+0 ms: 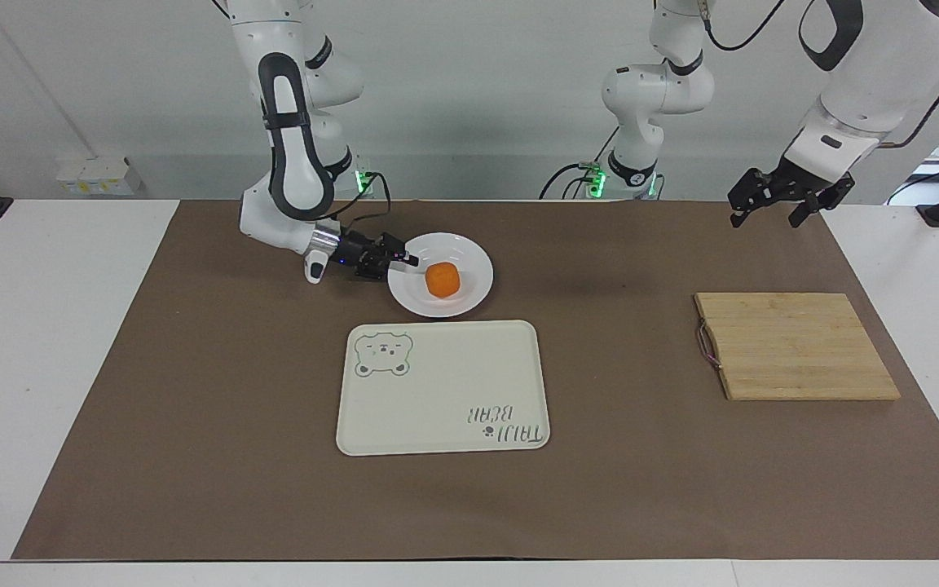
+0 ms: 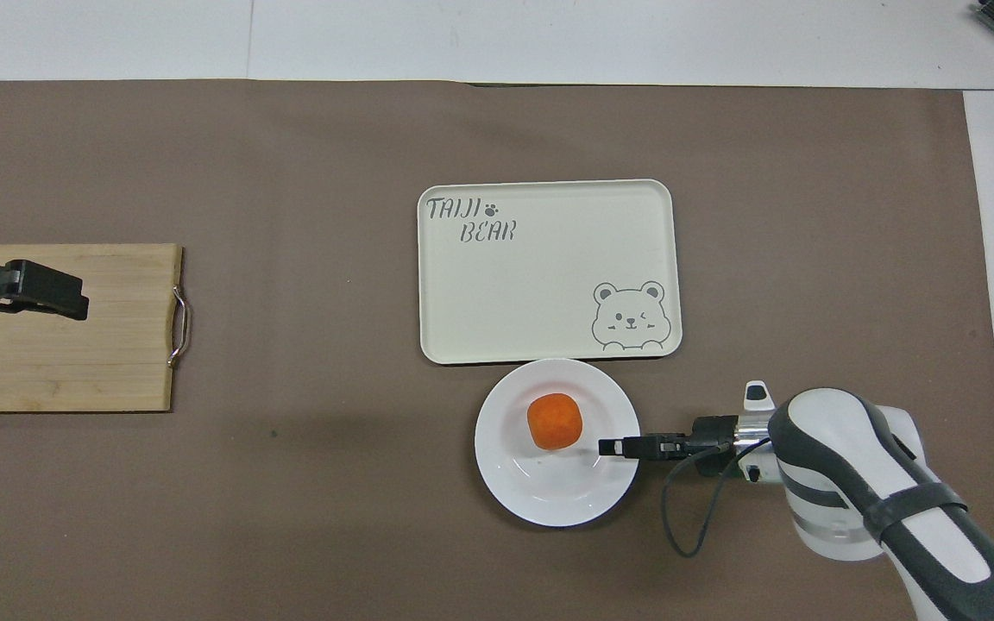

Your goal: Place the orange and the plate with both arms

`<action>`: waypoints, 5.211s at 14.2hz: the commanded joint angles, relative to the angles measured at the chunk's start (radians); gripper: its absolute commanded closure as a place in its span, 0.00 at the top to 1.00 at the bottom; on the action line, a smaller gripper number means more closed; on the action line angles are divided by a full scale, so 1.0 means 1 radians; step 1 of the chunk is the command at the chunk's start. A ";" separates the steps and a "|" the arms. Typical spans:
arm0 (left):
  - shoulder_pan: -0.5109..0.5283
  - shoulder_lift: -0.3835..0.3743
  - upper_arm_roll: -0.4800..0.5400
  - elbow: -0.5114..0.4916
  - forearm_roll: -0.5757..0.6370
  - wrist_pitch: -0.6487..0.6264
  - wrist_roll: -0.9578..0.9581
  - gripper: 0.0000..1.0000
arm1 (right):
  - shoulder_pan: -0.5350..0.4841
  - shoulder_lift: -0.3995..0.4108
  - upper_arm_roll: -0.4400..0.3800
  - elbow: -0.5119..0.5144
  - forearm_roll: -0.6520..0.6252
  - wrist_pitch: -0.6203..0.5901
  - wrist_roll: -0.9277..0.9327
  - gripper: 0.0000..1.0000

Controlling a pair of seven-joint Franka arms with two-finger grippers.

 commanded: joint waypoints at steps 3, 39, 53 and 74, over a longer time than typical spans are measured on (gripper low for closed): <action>0.009 -0.011 -0.006 -0.002 0.007 -0.014 -0.008 1.00 | -0.023 0.039 0.003 0.071 0.053 -0.023 -0.105 0.00; 0.009 -0.011 -0.006 -0.002 0.007 -0.014 -0.008 1.00 | -0.048 0.406 -0.004 0.623 -0.126 -0.055 0.278 0.50; 0.009 -0.011 -0.006 -0.002 0.007 -0.014 -0.008 1.00 | -0.063 0.252 -0.036 0.781 -0.932 0.002 0.745 1.00; 0.009 -0.011 -0.006 -0.002 0.007 -0.014 -0.008 1.00 | -0.190 -0.059 -0.020 1.043 -1.321 -0.587 0.858 1.00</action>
